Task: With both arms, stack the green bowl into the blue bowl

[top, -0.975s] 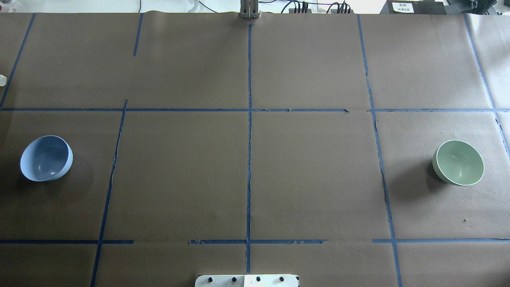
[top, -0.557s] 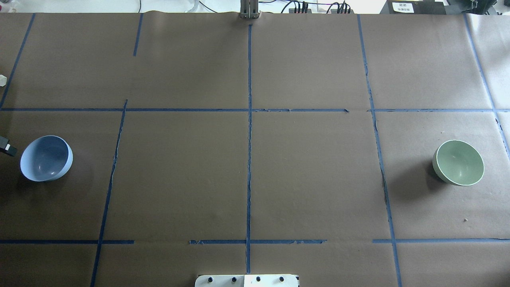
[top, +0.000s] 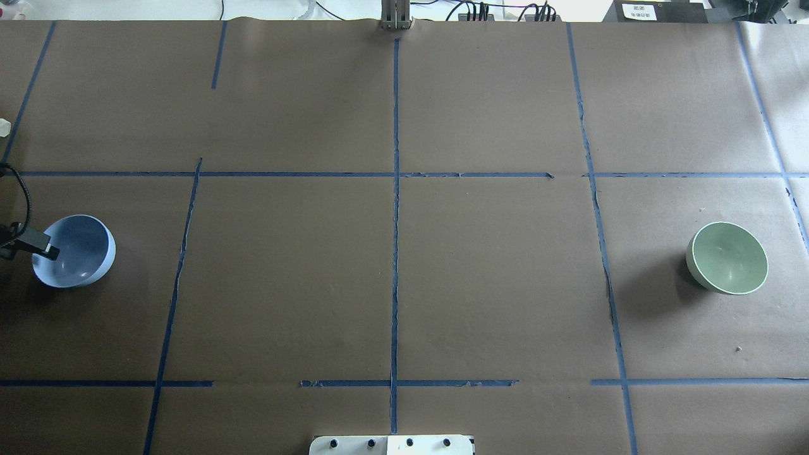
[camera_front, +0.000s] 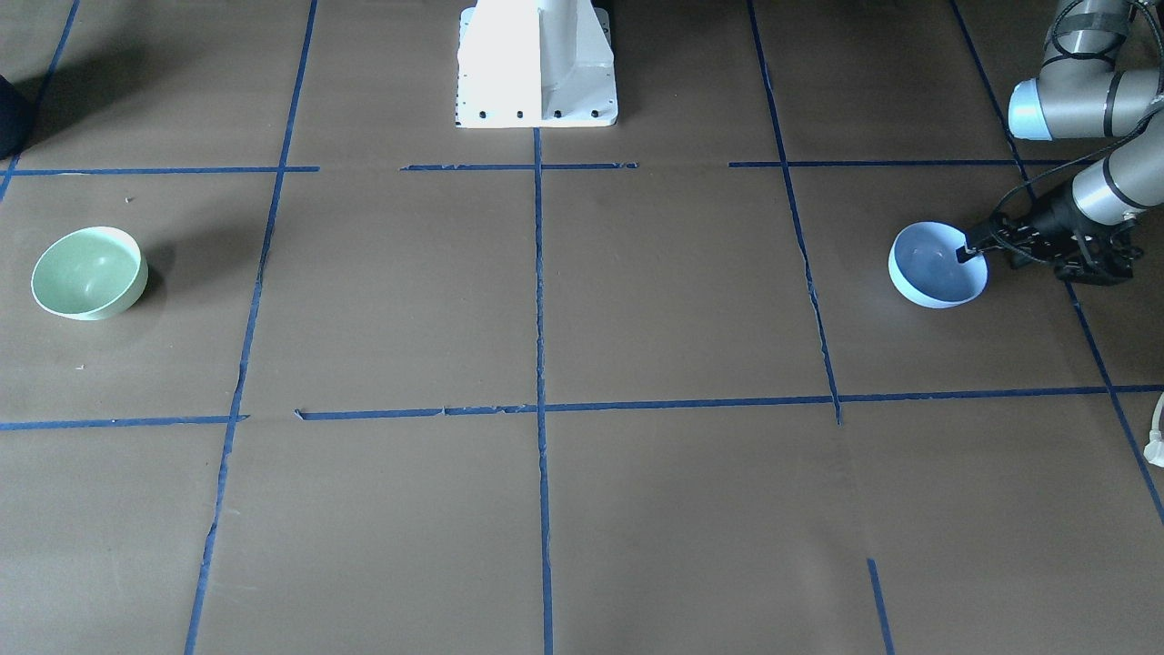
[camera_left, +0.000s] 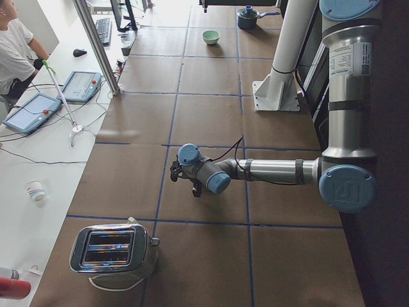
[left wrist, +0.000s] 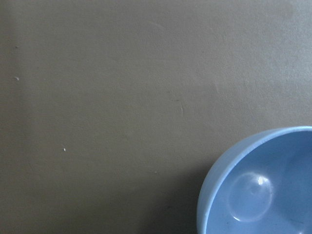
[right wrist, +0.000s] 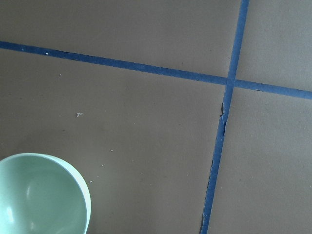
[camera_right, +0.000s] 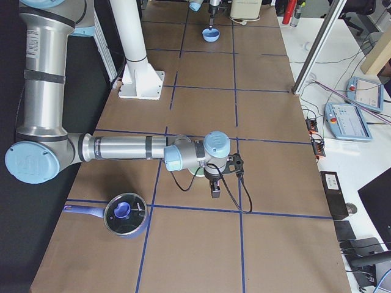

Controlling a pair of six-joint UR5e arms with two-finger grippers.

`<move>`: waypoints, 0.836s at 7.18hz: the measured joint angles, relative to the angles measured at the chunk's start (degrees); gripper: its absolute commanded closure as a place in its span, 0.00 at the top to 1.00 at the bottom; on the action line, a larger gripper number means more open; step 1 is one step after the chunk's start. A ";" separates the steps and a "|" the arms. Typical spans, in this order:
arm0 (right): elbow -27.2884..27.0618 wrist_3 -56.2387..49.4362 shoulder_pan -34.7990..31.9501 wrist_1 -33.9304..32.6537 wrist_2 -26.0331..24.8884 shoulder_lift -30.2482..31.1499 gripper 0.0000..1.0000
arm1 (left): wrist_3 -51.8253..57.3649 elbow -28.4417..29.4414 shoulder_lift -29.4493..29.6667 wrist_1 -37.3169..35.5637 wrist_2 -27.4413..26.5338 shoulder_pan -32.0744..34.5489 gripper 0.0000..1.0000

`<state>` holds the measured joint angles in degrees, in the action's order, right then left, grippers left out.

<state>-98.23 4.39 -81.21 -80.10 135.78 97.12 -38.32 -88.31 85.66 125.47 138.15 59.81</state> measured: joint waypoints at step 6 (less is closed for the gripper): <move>-0.08 -0.02 0.00 0.03 0.01 0.00 1.00 | -23.45 -4.92 12.22 0.38 0.69 -5.77 0.00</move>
<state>-98.31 4.38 -81.21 -80.07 135.79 97.12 -61.77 -93.23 97.89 125.85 138.85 54.04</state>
